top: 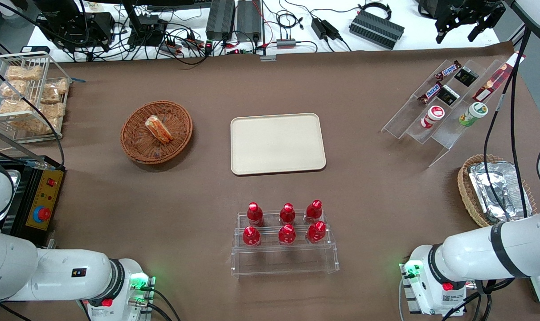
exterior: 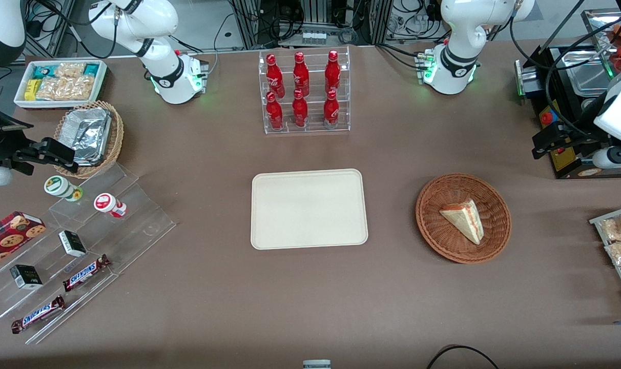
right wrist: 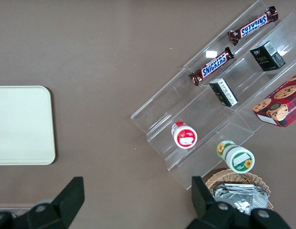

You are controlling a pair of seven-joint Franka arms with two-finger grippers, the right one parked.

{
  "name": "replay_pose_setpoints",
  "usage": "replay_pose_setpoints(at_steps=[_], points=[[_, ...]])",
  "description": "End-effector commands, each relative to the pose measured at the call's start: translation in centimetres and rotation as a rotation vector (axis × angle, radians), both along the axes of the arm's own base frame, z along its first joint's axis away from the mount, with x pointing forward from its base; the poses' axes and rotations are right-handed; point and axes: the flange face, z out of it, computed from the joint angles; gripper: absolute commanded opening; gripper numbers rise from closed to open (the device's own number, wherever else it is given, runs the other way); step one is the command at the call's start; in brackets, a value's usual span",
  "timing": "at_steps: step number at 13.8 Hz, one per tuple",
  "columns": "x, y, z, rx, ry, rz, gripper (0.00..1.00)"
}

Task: Place sandwich from basket to tray
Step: 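Move the left gripper over the wicker basket and lower toward the sandwich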

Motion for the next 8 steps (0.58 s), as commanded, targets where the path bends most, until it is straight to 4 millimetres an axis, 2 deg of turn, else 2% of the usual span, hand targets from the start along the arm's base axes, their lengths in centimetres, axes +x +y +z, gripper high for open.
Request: replay_pose_setpoints(at_steps=[1, 3, 5, 8], points=[[-0.2, 0.1, 0.7, 0.008, 0.007, -0.018, 1.00], [0.0, 0.3, 0.2, 0.013, 0.015, -0.016, 1.00], [0.4, 0.3, -1.6, 0.032, 0.023, -0.017, 1.00], [0.7, 0.0, -7.0, 0.034, 0.020, -0.001, 1.00]])
